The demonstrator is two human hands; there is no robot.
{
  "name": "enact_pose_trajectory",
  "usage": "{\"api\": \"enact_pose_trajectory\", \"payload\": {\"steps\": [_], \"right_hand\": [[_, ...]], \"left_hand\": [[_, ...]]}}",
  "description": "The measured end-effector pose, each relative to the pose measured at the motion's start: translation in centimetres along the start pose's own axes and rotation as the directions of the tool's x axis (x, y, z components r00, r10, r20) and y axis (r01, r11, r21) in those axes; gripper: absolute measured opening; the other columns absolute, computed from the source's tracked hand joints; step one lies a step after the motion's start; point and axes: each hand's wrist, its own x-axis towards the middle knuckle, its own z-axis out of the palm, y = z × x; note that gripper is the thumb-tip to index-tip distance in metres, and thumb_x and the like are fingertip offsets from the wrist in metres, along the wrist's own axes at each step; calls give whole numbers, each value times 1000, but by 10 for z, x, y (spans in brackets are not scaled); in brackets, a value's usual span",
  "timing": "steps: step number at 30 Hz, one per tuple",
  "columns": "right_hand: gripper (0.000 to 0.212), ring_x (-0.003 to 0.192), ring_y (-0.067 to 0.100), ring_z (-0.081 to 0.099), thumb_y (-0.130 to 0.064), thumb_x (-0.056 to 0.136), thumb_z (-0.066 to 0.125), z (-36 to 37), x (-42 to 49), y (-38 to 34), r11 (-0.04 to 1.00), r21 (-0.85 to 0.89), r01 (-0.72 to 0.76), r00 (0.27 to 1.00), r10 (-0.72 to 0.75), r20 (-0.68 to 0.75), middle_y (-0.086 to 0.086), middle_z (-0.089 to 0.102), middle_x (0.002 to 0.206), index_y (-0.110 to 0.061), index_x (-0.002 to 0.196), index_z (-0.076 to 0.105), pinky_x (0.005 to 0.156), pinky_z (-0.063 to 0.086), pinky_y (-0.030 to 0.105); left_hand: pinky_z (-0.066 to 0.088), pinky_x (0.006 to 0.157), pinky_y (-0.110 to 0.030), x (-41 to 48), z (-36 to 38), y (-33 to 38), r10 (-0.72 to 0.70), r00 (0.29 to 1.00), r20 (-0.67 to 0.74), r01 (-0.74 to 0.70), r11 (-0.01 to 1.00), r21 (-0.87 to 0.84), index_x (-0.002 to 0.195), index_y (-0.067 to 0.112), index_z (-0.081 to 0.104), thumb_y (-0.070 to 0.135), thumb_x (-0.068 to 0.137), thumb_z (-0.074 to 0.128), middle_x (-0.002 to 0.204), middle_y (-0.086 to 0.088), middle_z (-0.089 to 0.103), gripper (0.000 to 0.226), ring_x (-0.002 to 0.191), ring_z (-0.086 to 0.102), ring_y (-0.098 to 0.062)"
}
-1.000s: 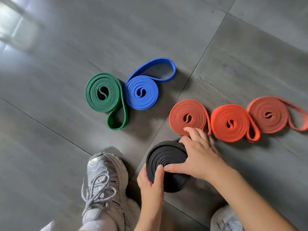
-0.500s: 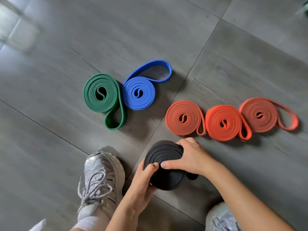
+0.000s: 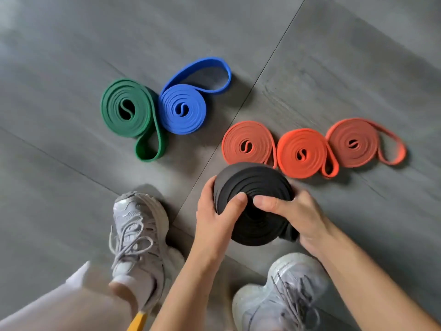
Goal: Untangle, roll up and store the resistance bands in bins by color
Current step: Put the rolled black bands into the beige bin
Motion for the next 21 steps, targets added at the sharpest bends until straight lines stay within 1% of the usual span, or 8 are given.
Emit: {"api": "enact_pose_trajectory", "payload": {"steps": [2,5,9,12,15,17,19,21], "right_hand": [[68,94,22,69,-34,37,82,6,-25,-29,999,-32,-25,999,27,47,6,73,97,-15,101,67,84,54,35],[68,90,20,69,-34,36,81,16,-73,-78,997,-42,-58,992,62,105,5,74,95,-14,100,66,83,54,35],[73,92,22,68,-33,36,82,35,-158,-159,995,-77,-57,994,64,88,7,73,98,-14,104,65,83,54,36],[74,94,24,68,-33,37,82,55,-231,-222,992,-104,-69,993,79,89,8,73,100,-14,107,66,84,54,39],[73,95,28,68,-33,39,83,92,-305,-286,989,-138,-62,992,76,103,10,73,99,-12,108,66,85,54,42],[65,91,26,69,-27,45,83,125,-350,-327,985,-165,-48,991,67,113,10,73,97,-10,106,67,82,55,39],[48,85,22,68,-17,56,80,163,-389,-364,983,-183,-19,987,47,151,9,73,92,-9,102,67,76,56,32],[34,81,21,68,-9,64,79,207,-420,-402,984,-179,8,984,24,174,8,73,87,-11,96,68,72,56,30]], "left_hand": [[46,93,-26,-29,-2,22,3,998,-55,-7,997,-79,118,27,53,53,55,62,112,4,65,69,102,61,-4],[46,98,-33,-76,-10,71,-14,998,-61,8,996,-87,127,15,51,53,59,62,116,-1,65,79,108,61,-11],[47,81,-14,-148,-32,160,-2,1000,14,3,995,-103,116,22,55,54,56,59,100,12,67,67,93,62,4],[46,82,-13,-212,-58,227,36,996,79,-31,998,-63,103,34,57,55,60,56,94,19,68,48,92,61,6],[45,82,-13,-280,-93,295,30,998,49,-26,997,-75,97,38,55,59,56,56,96,16,67,46,91,60,9],[48,87,-19,-321,-124,340,8,998,55,-1,992,-124,99,32,57,59,54,58,100,10,67,52,95,62,1],[49,91,-28,-355,-159,381,-9,999,47,15,990,-140,101,28,57,59,52,60,103,4,67,58,97,63,-8],[50,89,-27,-379,-204,425,18,999,44,-12,991,-131,101,28,54,61,48,60,103,5,65,63,94,63,-6]]}}
